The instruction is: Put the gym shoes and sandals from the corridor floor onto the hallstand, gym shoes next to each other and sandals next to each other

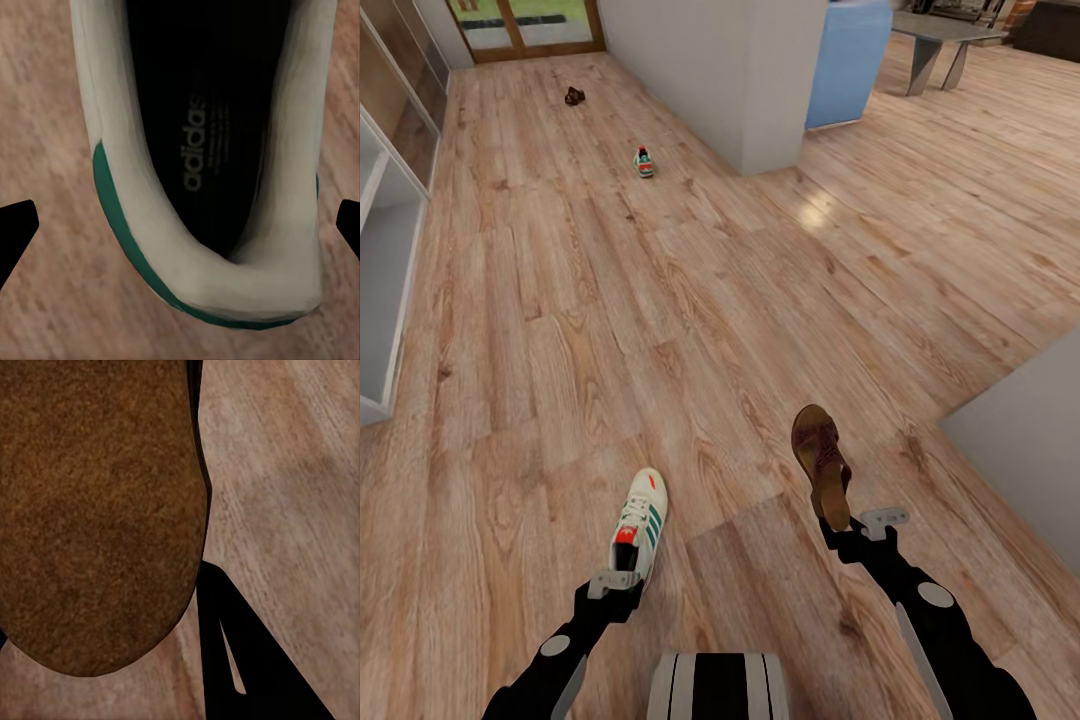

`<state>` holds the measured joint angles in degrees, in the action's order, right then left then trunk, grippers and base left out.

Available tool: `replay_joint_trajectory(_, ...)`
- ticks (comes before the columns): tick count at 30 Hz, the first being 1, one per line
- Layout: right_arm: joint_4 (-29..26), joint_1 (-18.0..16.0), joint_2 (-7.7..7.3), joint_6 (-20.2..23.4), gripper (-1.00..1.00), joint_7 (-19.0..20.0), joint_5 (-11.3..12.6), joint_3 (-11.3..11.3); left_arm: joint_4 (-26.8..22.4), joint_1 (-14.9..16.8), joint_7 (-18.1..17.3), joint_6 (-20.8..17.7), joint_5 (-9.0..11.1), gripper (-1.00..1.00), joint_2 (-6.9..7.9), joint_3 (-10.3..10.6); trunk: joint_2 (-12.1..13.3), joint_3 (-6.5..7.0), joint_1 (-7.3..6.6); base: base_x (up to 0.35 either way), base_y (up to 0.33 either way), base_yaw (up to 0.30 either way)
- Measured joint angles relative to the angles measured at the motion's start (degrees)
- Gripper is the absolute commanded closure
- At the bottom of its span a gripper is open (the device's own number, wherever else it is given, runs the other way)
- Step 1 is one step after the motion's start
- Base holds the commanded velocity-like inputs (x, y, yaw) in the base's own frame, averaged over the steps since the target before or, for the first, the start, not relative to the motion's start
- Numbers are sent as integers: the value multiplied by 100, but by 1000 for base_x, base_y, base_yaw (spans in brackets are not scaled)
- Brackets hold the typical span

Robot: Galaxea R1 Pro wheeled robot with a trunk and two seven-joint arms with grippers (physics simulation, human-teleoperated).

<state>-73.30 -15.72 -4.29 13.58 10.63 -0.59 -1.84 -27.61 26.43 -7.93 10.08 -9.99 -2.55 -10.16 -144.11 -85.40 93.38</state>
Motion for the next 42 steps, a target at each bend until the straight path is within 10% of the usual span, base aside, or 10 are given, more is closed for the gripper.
replay_joint_trajectory(12, 0, 0, -1, 0, 100, 0, 0, 0, 0, 5, -2, 0, 0, -100, -2, 1, 0, 0, 0, 53, -16, 0)
replay_joint_trajectory(13, 0, 0, 0, 0, 100, 0, 0, 0, 0, 6, -2, 0, 0, 100, -2, 1, 0, 0, 0, 4, -2, 0)
replay_joint_trajectory(42, -8, 0, -3, 0, 100, 0, 2, 0, -9, -10, 3, 0, 2, 100, 7, -13, 4, 66, -8, 0, 0, 0)
